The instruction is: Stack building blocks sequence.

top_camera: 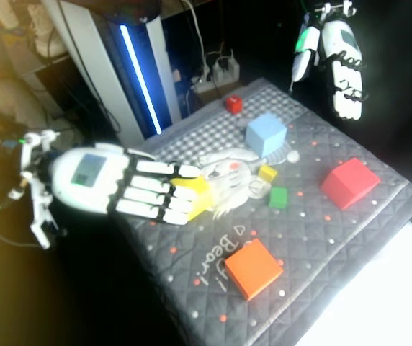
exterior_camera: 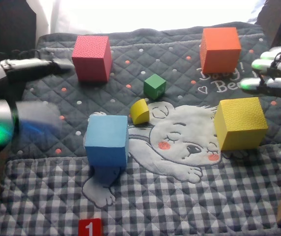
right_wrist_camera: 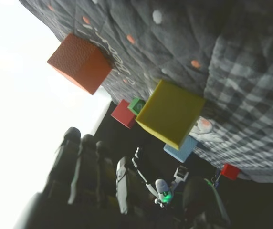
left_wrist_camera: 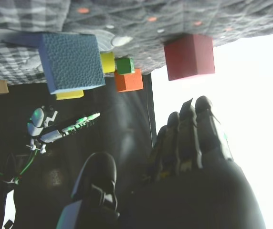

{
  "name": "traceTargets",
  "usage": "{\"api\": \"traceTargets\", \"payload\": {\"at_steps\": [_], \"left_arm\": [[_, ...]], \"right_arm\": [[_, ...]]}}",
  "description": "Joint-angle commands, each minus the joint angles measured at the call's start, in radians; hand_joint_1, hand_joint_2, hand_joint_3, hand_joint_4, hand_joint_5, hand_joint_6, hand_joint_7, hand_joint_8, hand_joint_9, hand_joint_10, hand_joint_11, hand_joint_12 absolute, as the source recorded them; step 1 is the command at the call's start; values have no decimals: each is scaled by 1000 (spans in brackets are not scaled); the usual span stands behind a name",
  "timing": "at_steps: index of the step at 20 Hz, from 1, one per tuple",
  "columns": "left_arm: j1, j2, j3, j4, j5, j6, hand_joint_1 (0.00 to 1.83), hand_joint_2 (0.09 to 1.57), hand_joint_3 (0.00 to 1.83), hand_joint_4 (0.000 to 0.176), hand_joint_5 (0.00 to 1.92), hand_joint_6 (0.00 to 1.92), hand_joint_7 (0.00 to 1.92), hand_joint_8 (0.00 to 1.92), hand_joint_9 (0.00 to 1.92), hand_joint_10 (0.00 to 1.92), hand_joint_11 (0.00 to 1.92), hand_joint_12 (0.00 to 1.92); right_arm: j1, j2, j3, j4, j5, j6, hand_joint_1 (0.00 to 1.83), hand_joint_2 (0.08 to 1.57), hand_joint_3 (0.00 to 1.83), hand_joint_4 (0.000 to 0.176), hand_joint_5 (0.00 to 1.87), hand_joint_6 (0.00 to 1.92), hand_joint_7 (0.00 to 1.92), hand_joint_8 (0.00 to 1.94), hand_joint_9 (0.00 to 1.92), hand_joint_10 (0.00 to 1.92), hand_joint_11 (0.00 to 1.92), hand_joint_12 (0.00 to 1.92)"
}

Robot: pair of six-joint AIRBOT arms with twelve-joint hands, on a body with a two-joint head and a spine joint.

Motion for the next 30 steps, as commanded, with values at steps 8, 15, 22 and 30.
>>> {"api": "traceTargets", "payload": {"at_steps": [8,15,22,30], "left_arm": [[-246,-92,25,338,98,-114,787,723,1,176,206,6,105,12,212,13,0,910],[-287,-161,51,472,248,-128,789,734,0,176,315,2,296,5,394,19,0,1107],[-295,-212,64,401,330,13,988,810,0,149,614,8,750,39,483,856,122,1630],[-302,-165,77,235,226,83,1126,1248,4,0,720,1364,686,1712,719,1844,790,1921]], "right_arm": [[13,5,-1,37,156,2,718,1089,0,74,347,4,101,1,85,4,0,580],[13,5,0,40,164,2,748,1099,2,81,371,2,104,3,68,1,0,452],[13,5,1,41,164,2,764,1100,1,71,403,3,132,3,88,3,0,487],[13,5,3,43,163,2,719,1142,1,56,412,1,155,3,121,5,0,586]]}}
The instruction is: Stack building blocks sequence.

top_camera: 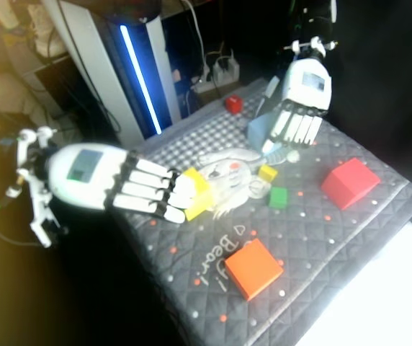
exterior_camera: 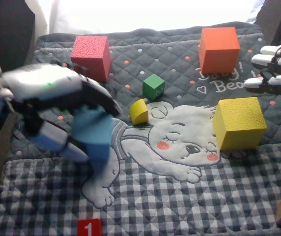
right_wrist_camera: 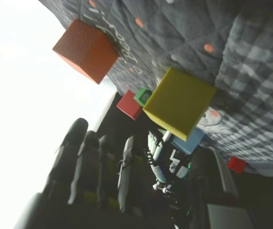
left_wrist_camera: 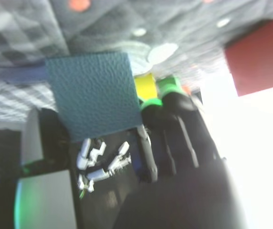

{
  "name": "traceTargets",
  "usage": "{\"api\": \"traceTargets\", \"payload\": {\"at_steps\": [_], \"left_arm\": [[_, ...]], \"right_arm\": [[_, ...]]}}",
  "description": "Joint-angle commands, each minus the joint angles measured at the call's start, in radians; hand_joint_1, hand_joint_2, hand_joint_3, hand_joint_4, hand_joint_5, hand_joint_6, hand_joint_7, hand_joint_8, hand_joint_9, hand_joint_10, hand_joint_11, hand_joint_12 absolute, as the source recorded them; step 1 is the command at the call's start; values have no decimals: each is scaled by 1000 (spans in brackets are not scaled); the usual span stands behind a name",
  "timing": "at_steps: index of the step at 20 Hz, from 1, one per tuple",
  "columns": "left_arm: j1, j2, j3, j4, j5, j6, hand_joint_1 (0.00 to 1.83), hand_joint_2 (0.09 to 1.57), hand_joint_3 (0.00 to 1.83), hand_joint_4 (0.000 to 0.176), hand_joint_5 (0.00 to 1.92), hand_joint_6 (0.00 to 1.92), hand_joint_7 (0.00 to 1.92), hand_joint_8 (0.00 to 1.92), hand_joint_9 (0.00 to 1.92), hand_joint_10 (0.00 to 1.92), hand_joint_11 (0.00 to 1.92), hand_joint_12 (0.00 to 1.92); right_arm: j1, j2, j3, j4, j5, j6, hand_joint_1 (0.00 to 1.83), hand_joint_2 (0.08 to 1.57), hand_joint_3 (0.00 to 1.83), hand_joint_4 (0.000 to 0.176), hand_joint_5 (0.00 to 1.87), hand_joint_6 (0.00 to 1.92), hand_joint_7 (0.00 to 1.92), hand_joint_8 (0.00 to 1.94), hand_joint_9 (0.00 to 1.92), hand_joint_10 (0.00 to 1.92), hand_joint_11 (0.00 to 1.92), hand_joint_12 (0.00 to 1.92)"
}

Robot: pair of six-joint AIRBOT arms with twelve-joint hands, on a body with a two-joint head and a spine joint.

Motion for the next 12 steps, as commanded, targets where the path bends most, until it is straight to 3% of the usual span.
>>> {"api": "traceTargets", "payload": {"at_steps": [1,2,3,4,6,7,8,9,12], "left_arm": [[-27,18,5,-50,-139,1,1185,1253,3,0,694,1294,749,1613,736,1781,775,1901],[-39,38,8,-82,-166,7,1325,1218,0,0,703,1174,790,1419,799,1599,751,1843],[-49,55,9,-127,-184,41,1361,1191,0,0,744,1093,839,1308,845,1513,767,1777],[-57,63,12,-166,-192,79,1378,1160,0,0,795,1000,881,1228,921,1393,857,1589],[-96,59,46,-243,-193,136,1375,1149,0,0,806,1024,890,1173,944,1338,888,1546],[-128,40,81,-270,-186,139,1376,1141,0,0,780,1101,916,1122,969,1264,802,1393],[-171,7,131,-293,-161,139,1371,1144,1,0,763,1164,918,1102,960,1260,815,1393],[-235,-42,196,-309,-109,149,1361,1157,4,0,759,1194,893,1140,903,1305,771,1487],[-290,-89,256,-348,-35,209,1360,1157,2,0,771,1162,888,1152,899,1324,761,1541]], "right_arm": [[13,5,5,34,120,1,718,1143,1,54,415,2,156,2,127,6,0,590],[13,4,6,36,120,1,718,1143,0,55,420,0,161,0,158,1,21,685],[13,3,6,37,120,1,747,1146,0,37,427,0,155,0,169,0,3,761],[13,2,7,38,120,1,722,1151,2,29,429,0,159,1,169,0,0,765],[13,0,9,39,120,1,699,1161,2,23,427,1,162,1,131,4,0,643],[13,-1,10,40,120,1,669,1169,4,29,417,1,147,1,116,1,0,611],[13,-2,10,41,120,1,648,1166,2,37,414,0,142,0,115,1,0,606],[14,-4,12,41,120,1,682,1166,1,20,425,2,139,0,125,1,0,619],[14,-11,17,41,120,1,678,1166,0,6,438,0,139,0,109,3,0,544]]}}
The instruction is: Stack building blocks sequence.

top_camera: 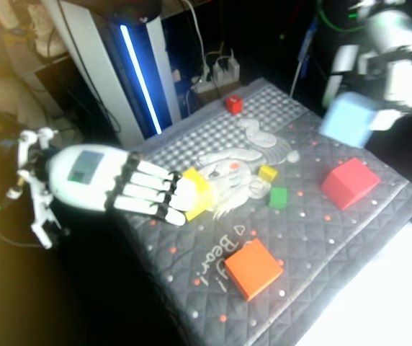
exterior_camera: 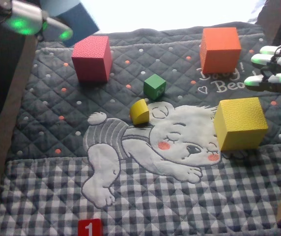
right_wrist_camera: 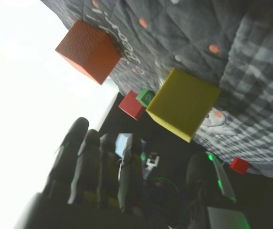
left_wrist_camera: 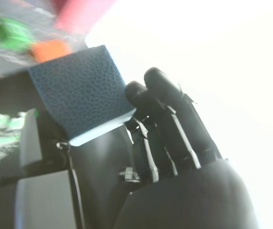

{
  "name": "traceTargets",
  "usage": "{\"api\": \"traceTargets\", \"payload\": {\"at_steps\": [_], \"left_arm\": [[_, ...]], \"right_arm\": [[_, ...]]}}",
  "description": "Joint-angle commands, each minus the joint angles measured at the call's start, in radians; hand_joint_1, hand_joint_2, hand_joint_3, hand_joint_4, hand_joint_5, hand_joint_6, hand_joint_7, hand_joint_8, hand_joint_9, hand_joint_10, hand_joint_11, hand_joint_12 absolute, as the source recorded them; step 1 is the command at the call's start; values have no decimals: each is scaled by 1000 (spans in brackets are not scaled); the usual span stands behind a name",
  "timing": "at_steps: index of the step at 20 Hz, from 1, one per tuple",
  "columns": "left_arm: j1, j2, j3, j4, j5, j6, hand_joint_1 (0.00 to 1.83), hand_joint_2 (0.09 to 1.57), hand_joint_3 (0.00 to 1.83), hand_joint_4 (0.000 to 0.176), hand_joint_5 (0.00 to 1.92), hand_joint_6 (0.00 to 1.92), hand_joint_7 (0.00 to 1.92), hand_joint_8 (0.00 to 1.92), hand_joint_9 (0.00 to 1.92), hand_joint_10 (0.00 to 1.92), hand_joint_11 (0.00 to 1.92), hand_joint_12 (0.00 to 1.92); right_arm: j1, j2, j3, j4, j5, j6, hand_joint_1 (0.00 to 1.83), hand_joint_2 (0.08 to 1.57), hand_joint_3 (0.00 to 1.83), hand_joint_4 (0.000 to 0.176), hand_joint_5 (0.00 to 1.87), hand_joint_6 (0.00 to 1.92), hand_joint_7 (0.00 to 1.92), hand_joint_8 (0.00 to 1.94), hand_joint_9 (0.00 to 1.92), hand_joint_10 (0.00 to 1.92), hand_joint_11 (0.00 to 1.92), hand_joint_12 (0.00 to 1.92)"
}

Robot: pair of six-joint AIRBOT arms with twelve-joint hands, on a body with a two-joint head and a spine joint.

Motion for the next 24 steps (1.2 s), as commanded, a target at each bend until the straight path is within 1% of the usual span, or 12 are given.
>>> {"api": "traceTargets", "payload": {"at_steps": [1,5,8,9,12,14,16,18,19,21,23,24], "left_arm": [[-24,-18,24,-19,-48,12,1362,1157,1,0,765,1171,890,1152,904,1321,746,1545],[-29,-84,101,-41,25,16,1353,1169,0,0,753,1239,856,1175,892,1298,750,1390],[-28,-104,119,-41,56,16,1357,1157,0,0,766,1221,871,1139,926,1259,799,1381],[-28,-116,128,-44,61,16,1359,1151,0,0,795,1175,873,1149,931,1261,828,1395],[-30,-139,147,-45,66,16,1362,1146,0,0,824,1084,874,1170,935,1284,840,1406],[-36,-145,154,-45,71,16,1363,1136,0,0,830,1107,904,1085,956,1232,836,1341],[-38,-154,164,-45,85,17,1364,1138,0,0,828,1091,899,1123,953,1238,813,1396],[-38,-163,176,-45,98,17,1365,1143,1,0,827,1057,874,1180,945,1269,809,1418],[-38,-167,183,-44,109,20,1238,1168,0,0,863,1013,890,1338,886,1358,867,1617],[-38,-171,186,-44,118,28,1242,1165,0,0,878,975,892,1356,892,1404,893,1647],[-37,-180,191,-44,125,31,1165,1136,0,0,923,1049,768,1533,898,1728,950,1896],[-35,-183,192,-44,126,31,1155,1019,0,0,792,459,693,1378,793,1654,846,1884]], "right_arm": [[13,0,8,34,115,1,685,1162,0,7,443,1,141,0,116,4,0,549],[13,-7,13,33,115,1,647,1185,4,30,411,0,119,0,101,4,9,511],[13,-9,13,33,115,1,612,1179,0,31,412,1,129,0,144,1,27,573],[13,-9,13,33,115,1,703,1165,1,0,435,0,174,0,188,2,37,638],[13,-10,13,33,115,1,701,1161,1,26,427,1,175,1,199,3,28,648],[13,-11,13,33,115,1,658,1173,5,18,440,4,184,3,213,7,45,662],[13,-14,14,33,115,1,697,1176,0,9,435,0,174,0,217,0,32,717],[13,-16,14,33,115,1,678,1169,0,37,419,0,166,0,221,2,55,731],[13,-16,14,33,115,1,675,1168,0,25,443,8,201,11,265,17,96,748],[13,-16,14,33,115,1,678,1167,0,27,442,5,204,9,267,14,91,739],[13,-16,14,33,115,1,714,1162,0,24,441,3,198,4,238,1,46,709],[13,-16,14,33,115,1,707,1163,0,30,438,1,189,0,217,0,18,694]]}}
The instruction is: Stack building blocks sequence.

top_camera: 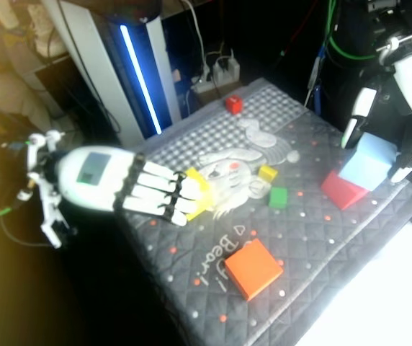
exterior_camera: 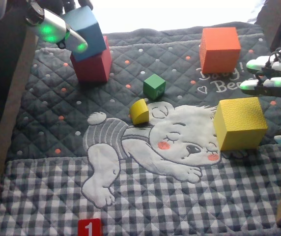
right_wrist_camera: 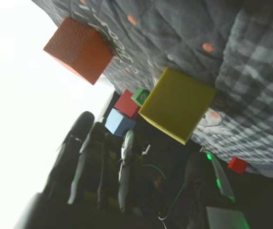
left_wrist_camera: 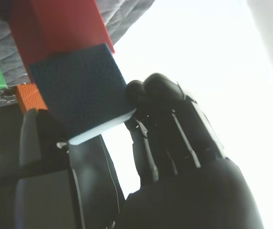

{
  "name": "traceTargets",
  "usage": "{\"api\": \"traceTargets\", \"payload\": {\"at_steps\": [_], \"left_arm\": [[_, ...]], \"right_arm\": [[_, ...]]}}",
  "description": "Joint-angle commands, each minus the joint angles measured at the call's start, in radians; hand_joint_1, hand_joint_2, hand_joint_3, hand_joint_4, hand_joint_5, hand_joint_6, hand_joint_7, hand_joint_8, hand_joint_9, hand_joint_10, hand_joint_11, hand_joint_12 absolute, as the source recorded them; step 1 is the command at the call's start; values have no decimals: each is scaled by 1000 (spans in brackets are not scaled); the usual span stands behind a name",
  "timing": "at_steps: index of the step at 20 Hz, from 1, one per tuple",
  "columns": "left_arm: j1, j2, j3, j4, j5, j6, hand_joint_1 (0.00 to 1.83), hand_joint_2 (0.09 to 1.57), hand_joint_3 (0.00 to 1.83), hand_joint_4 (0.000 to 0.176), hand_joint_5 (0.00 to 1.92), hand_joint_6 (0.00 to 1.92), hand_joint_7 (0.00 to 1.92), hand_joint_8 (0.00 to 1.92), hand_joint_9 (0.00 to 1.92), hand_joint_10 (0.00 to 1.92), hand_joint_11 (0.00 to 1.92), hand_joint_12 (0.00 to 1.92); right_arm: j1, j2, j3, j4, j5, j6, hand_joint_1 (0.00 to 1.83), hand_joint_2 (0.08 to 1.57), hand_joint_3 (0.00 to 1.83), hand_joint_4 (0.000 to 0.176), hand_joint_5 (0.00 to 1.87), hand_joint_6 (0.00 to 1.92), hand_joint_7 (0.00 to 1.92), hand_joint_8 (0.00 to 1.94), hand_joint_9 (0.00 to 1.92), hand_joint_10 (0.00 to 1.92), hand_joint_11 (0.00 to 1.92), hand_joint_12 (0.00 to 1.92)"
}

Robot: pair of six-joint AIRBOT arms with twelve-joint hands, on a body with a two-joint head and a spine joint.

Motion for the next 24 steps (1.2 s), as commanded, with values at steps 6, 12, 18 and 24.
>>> {"api": "traceTargets", "payload": {"at_steps": [6,12,18,24], "left_arm": [[-5,-3,4,-4,-97,1,885,892,0,0,508,0,740,348,642,942,499,1518],[0,31,-45,-4,-163,1,751,853,0,176,18,0,376,0,570,52,312,1100],[100,189,-265,-28,-441,20,525,896,5,176,0,0,0,0,11,0,0,506],[329,346,-507,-27,-745,-9,656,851,0,176,0,0,0,0,0,0,0,36]], "right_arm": [[13,6,4,31,116,1,701,1166,0,30,442,3,210,3,244,2,41,692],[13,6,3,32,118,6,713,1163,0,23,435,0,202,0,248,7,73,704],[16,2,5,55,202,7,611,1162,0,91,326,0,161,7,58,0,0,335],[73,-77,50,47,207,7,612,1095,0,110,264,1,131,2,5,0,0,23]]}}
